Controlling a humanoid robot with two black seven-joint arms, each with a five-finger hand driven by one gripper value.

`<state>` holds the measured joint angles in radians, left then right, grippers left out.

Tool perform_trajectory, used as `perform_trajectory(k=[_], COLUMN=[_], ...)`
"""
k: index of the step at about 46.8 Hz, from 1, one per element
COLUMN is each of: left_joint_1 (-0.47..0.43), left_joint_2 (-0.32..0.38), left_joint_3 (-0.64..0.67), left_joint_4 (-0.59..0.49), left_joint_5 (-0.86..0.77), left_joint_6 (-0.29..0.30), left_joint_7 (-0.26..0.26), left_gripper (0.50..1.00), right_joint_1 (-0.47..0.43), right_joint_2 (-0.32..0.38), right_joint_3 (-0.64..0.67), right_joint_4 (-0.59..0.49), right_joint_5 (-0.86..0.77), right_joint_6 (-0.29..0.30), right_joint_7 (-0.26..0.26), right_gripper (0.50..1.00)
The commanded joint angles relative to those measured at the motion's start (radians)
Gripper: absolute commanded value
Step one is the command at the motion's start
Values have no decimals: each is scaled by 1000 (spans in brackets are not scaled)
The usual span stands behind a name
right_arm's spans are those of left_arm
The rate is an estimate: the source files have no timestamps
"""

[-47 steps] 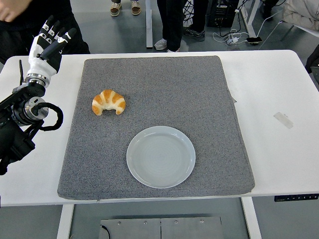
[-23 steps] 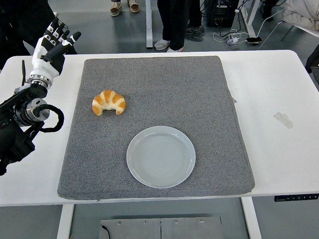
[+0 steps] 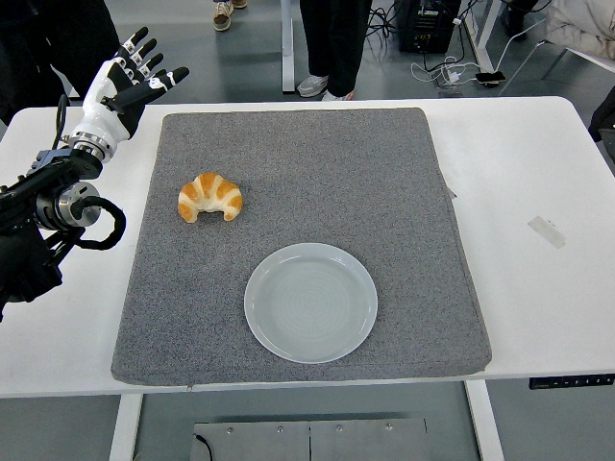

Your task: Place the bread on the plate

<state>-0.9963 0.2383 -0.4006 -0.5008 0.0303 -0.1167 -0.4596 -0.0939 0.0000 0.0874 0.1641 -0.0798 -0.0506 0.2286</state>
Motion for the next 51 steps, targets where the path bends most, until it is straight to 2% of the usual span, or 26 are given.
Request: perform_trajectory(k=[1,6,15,24,32,39,45,51], left_joint_1=[-24,-62,-90,-130,-192,-278,-335,-360], left_joint_2=[24,50,64,91,173,262,291,320], left_joint_3=[61,170,232,347,440,566,660,692], left_joint_4=[-2,-21,-27,-42,-157,-288,-357,-432], left_joint_5=[2,0,8,80,192,264,350,462], left_joint_6=[0,-1,0,0,11,20,52,114], left_joint_7=[7,7,10,41,76,79,78,78], left_gripper=[990,990,989,987,986,986,986,986], right_joint_1=[-1,-1,0,0,0,0,-1,0], right_joint_2=[0,0,0,0,0,0,0,0], right_joint_3=[0,0,0,0,0,0,0,0], right_joint_4=[0,0,0,0,0,0,0,0], right_joint_5=[0,0,0,0,0,0,0,0], right_joint_6=[0,0,0,0,0,0,0,0], right_joint_7=[0,0,0,0,0,0,0,0], right_gripper=[1000,1000,1000,1000,1000,1000,1000,1000])
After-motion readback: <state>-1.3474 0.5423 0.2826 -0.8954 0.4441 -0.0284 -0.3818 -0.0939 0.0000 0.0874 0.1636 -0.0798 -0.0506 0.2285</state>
